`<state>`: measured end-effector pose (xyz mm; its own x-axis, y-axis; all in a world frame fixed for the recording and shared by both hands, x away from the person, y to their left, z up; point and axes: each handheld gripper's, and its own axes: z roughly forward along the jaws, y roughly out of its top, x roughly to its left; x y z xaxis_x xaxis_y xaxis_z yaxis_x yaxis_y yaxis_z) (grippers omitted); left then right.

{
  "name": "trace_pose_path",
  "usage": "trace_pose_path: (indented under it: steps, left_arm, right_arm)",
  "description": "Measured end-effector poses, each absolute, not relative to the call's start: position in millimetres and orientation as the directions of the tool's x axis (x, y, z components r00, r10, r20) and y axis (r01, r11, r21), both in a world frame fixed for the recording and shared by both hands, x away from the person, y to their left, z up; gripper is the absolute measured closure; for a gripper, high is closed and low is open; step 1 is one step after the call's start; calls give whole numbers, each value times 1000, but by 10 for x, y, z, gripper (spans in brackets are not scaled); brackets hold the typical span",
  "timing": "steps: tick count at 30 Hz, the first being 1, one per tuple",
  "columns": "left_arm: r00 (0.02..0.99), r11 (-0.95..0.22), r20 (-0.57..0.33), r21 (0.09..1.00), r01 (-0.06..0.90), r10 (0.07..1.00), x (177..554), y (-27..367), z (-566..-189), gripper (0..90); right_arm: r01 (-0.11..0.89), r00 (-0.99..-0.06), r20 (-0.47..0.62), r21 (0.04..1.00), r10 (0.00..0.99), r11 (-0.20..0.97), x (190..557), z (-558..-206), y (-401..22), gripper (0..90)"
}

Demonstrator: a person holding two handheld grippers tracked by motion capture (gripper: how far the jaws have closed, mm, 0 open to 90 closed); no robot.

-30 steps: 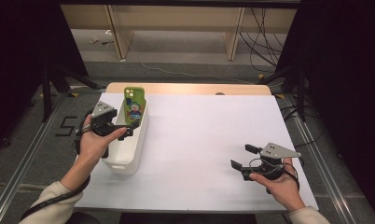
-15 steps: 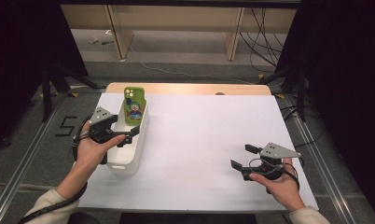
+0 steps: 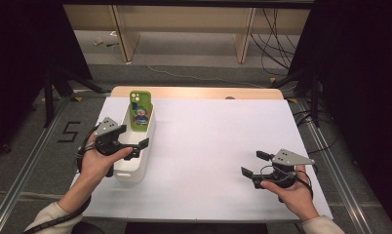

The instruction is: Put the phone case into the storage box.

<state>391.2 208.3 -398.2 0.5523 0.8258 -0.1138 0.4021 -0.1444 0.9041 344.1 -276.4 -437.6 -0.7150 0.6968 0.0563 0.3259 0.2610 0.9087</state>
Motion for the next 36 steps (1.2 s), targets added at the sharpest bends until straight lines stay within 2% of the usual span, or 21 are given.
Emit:
trace_pose_path:
  steps: [36]
  left_arm:
    - [626,-206,-52,920,333,778,3633,2085,-4053,0]
  right_arm:
    - [326,-713,59,910,699,255,3444,-4373,-2763,164]
